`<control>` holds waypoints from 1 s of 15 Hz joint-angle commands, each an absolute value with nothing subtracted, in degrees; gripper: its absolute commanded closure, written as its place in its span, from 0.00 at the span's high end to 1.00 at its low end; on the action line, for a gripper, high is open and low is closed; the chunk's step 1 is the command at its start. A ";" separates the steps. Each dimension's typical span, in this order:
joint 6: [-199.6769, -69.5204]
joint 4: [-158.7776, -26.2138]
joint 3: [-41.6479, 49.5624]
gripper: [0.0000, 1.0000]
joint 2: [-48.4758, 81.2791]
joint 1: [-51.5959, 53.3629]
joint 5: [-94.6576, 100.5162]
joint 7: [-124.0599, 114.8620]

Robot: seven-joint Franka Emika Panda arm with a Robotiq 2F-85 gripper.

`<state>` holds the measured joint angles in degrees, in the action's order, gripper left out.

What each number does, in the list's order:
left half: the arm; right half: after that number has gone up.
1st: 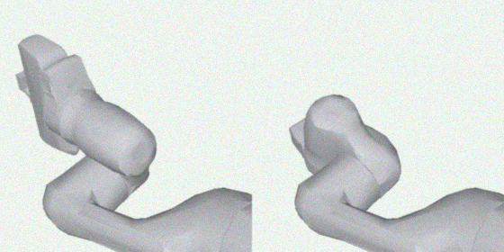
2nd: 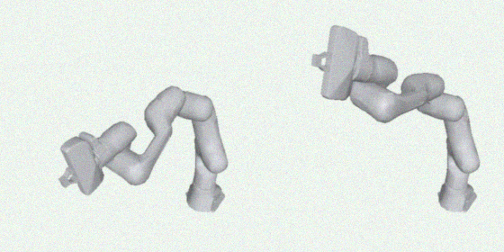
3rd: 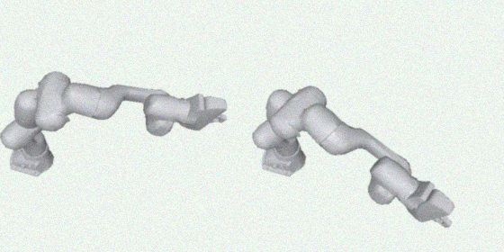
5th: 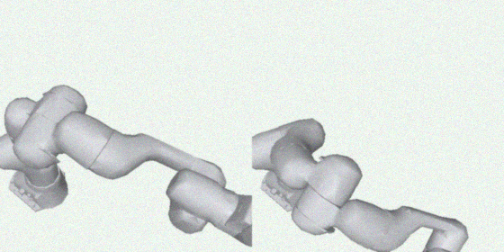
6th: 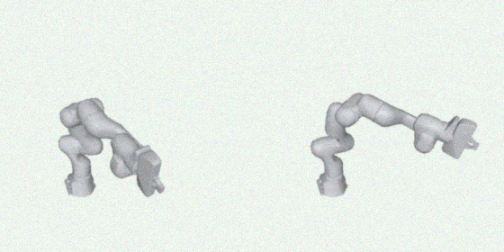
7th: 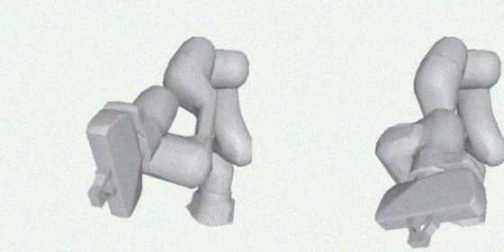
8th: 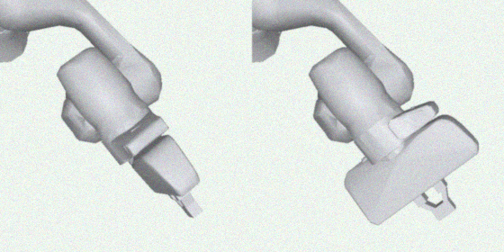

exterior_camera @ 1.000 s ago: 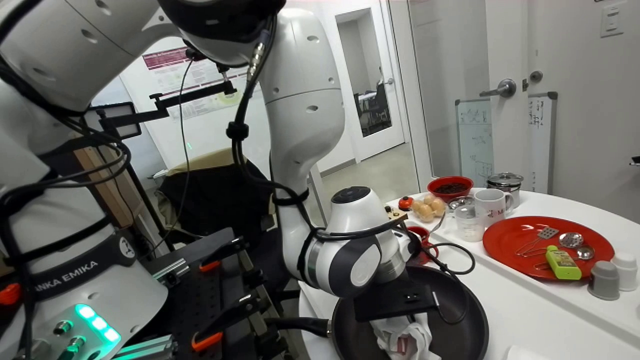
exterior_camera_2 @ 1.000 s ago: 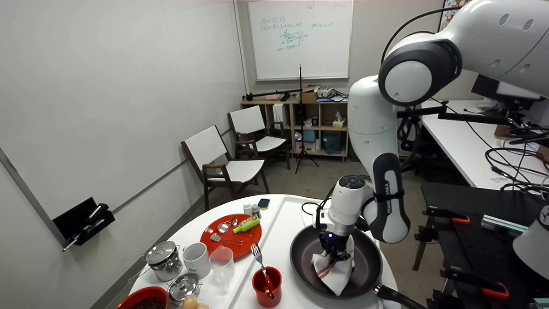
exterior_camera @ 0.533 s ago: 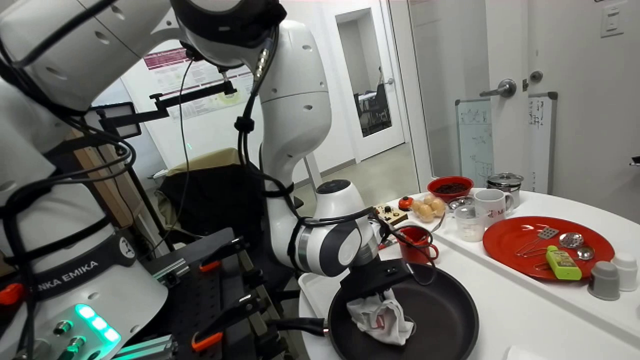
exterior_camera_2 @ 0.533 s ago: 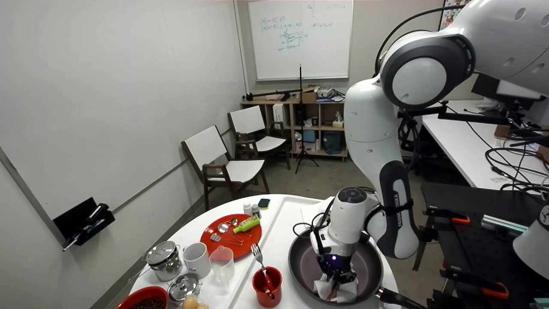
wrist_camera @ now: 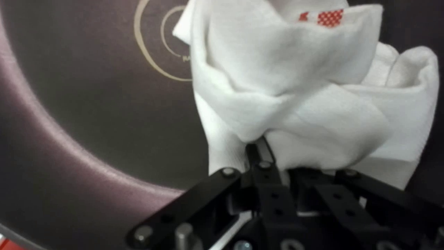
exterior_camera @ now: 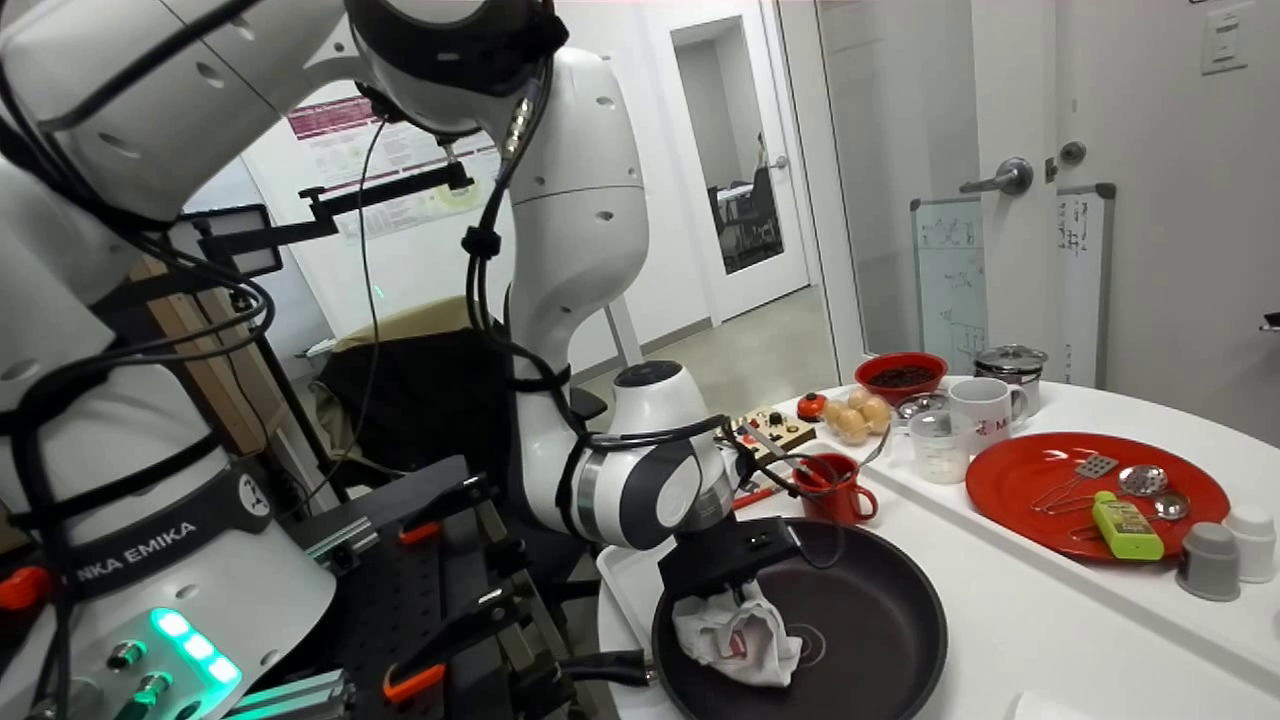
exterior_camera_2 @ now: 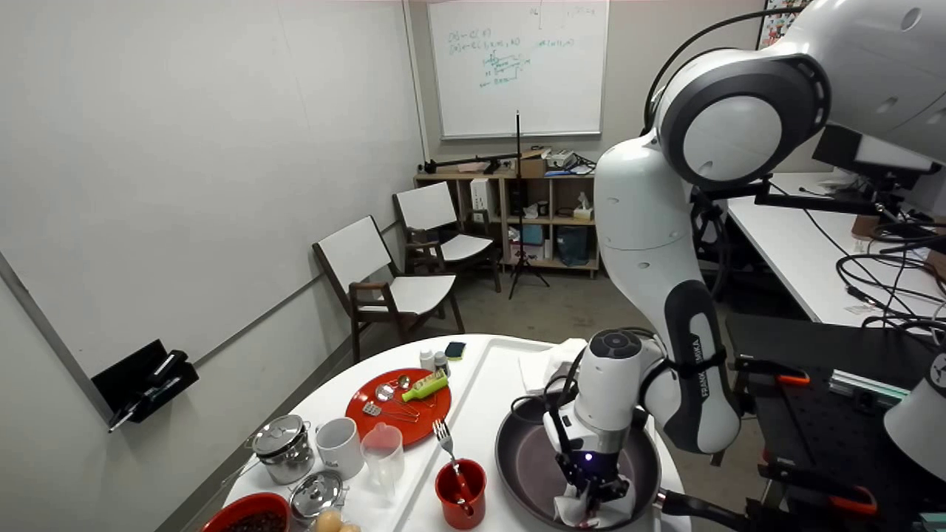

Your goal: Use the right white towel farthest from you to wipe the pan

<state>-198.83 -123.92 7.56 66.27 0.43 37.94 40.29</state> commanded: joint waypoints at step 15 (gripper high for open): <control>-198.70 -123.08 14.00 0.02 72.31 -11.91 34.77 32.73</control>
